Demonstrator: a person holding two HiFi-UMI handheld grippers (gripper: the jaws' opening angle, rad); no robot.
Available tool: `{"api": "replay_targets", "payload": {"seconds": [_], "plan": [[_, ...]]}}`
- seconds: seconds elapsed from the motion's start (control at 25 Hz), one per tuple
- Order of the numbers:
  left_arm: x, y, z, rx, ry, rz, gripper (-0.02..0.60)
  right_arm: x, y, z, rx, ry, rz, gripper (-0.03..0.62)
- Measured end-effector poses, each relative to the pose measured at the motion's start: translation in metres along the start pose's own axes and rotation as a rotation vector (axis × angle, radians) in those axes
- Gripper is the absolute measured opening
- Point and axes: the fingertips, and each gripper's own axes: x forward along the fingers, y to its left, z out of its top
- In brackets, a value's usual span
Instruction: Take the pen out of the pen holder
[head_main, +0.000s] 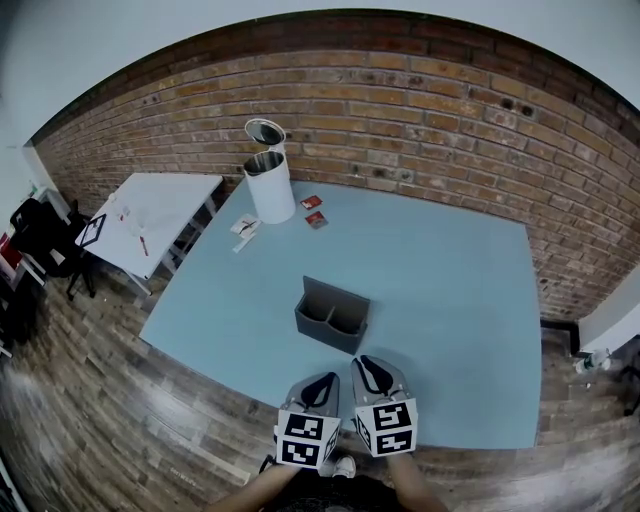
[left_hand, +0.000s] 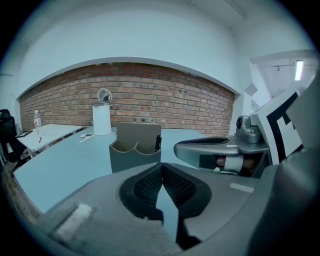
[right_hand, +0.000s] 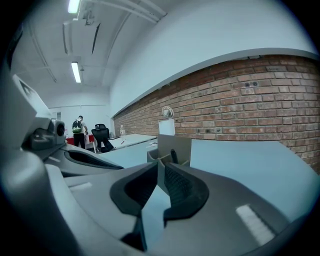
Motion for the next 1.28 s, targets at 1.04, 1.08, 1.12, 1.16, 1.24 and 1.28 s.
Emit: {"api": "replay_targets", "payload": {"seconds": [1.04,1.08,1.12,1.16,1.24,1.28], "plan": [[0.051,0.033,0.015,-0.009,0.01,-0.056,-0.002,0.063,-0.024,0.012,-0.068,0.052,-0.045,0.106],[0.052,0.034,0.016,-0.008,0.01,-0.058,-0.002,0.065,-0.024,0.012,-0.07,0.056,-0.044,0.104],[0.053,0.035,0.017,-0.008,0.01,-0.061,-0.002,0.066,-0.023,0.011,-0.072,0.059,-0.044,0.097],[0.053,0.036,0.018,-0.007,0.01,-0.064,-0.002,0.067,-0.023,0.011,-0.075,0.062,-0.045,0.087],[0.055,0.037,0.019,-0.004,0.011,-0.069,-0.002,0.068,-0.023,0.01,-0.085,0.063,-0.051,0.064],[0.055,0.037,0.019,-0.003,0.011,-0.071,-0.002,0.068,-0.024,0.011,-0.094,0.061,-0.055,0.063]]}}
